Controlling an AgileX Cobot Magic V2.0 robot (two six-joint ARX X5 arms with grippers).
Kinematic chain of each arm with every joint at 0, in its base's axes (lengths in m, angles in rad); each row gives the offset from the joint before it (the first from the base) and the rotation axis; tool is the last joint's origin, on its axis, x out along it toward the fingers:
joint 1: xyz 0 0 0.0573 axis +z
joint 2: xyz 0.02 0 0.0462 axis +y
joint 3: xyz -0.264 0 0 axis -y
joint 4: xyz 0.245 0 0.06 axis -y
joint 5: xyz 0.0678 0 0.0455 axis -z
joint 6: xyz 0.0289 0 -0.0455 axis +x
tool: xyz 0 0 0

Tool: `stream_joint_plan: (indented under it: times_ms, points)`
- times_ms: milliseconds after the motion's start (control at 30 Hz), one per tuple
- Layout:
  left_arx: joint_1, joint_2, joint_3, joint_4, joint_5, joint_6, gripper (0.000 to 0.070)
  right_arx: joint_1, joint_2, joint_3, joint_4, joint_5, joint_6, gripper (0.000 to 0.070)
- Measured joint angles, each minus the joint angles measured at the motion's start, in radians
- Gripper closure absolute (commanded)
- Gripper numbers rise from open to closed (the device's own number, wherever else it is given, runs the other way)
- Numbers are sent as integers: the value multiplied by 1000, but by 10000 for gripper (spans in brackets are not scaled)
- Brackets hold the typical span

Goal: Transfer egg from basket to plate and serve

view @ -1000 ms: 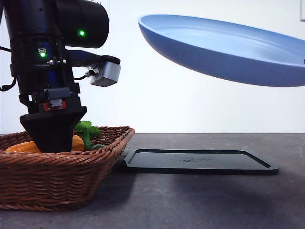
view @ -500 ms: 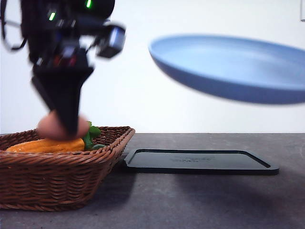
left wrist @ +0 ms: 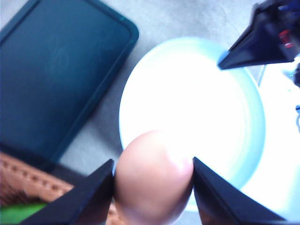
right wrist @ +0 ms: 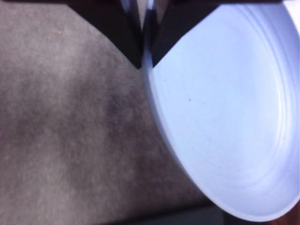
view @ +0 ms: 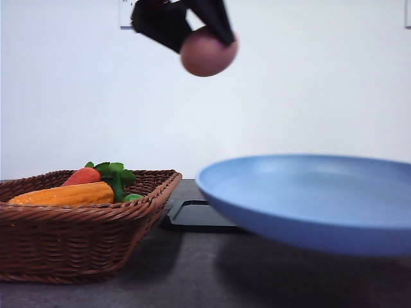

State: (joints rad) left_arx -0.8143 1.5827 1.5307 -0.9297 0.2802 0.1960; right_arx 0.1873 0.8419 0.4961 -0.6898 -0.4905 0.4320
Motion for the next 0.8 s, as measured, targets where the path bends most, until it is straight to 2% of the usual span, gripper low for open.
stream_joint_plan:
  times_ms: [100, 200, 467, 800]
  points:
    - [-76, 26, 0, 33, -89, -1, 437, 2, 31, 0, -3, -2, -18, 700]
    - [-139, 65, 0, 60, -134, 0, 437, 6, 38, 0, -2, -2, -27, 700]
    - [-229, 195, 0, 145, -155, 0, 438, 15, 38, 2, -3, -14, -37, 700]
    - [-273, 301, 0, 164, -205, 22, 424, 15, 38, 35, -40, -25, -64, 700]
